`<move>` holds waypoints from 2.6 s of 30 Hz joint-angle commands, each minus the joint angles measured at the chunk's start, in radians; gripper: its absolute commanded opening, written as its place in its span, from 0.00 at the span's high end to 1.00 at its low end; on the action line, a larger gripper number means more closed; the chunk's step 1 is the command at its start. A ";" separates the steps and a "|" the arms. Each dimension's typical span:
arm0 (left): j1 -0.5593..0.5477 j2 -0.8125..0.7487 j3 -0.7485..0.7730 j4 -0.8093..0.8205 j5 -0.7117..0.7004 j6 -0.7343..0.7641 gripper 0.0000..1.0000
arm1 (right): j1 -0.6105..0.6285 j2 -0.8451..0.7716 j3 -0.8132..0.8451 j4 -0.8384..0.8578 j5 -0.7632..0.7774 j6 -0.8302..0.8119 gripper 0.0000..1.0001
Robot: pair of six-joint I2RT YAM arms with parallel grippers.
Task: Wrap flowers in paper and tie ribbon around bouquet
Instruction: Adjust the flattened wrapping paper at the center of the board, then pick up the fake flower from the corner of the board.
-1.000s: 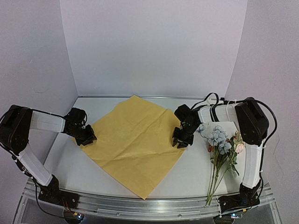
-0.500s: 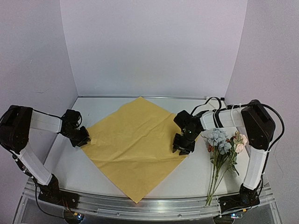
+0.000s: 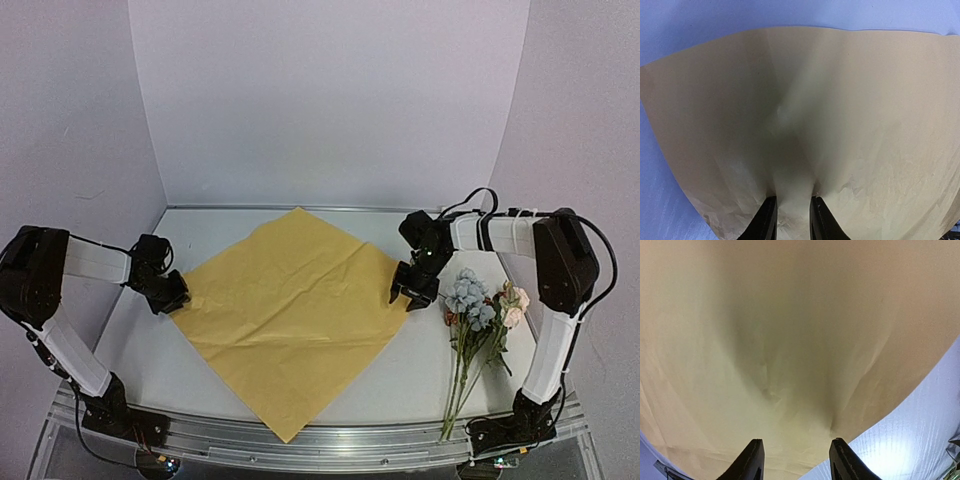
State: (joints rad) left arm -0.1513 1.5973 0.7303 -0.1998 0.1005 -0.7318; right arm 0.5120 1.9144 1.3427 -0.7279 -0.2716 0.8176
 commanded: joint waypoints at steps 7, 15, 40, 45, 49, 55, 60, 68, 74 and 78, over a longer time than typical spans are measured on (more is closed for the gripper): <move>0.024 -0.056 -0.002 -0.012 0.046 0.040 0.69 | -0.035 -0.149 -0.017 -0.143 0.022 -0.121 0.38; -0.025 -0.138 0.072 -0.039 0.108 0.079 0.52 | -0.035 -0.400 -0.217 -0.182 0.129 -0.154 0.17; -0.180 -0.175 0.215 -0.090 0.152 0.169 0.27 | -0.002 -0.654 -0.575 -0.306 0.291 -0.039 0.02; -0.180 -0.175 0.212 -0.096 0.158 0.170 0.27 | 0.010 -0.611 -0.611 -0.231 0.300 -0.009 0.02; -0.180 -0.175 0.222 -0.105 0.160 0.174 0.28 | 0.010 -0.582 -0.656 -0.137 0.301 0.003 0.02; -0.180 -0.166 0.225 -0.106 0.177 0.169 0.32 | 0.009 -0.508 -0.726 0.049 0.279 -0.001 0.19; -0.180 -0.168 0.224 -0.114 0.176 0.169 0.34 | 0.007 -0.455 -0.783 0.186 0.278 0.012 0.49; -0.180 -0.152 0.248 -0.121 0.176 0.156 0.36 | 0.007 -0.487 -0.806 0.190 0.271 0.003 0.91; -0.182 -0.129 0.265 -0.123 0.176 0.158 0.36 | 0.007 -0.628 -0.766 0.026 0.341 -0.060 1.00; -0.182 -0.113 0.268 -0.124 0.171 0.160 0.36 | 0.007 -0.724 -0.718 -0.125 0.414 -0.062 1.00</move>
State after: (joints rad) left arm -0.3321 1.4669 0.9485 -0.3174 0.2685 -0.5756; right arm 0.5201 1.2881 0.5848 -0.6789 0.0353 0.7828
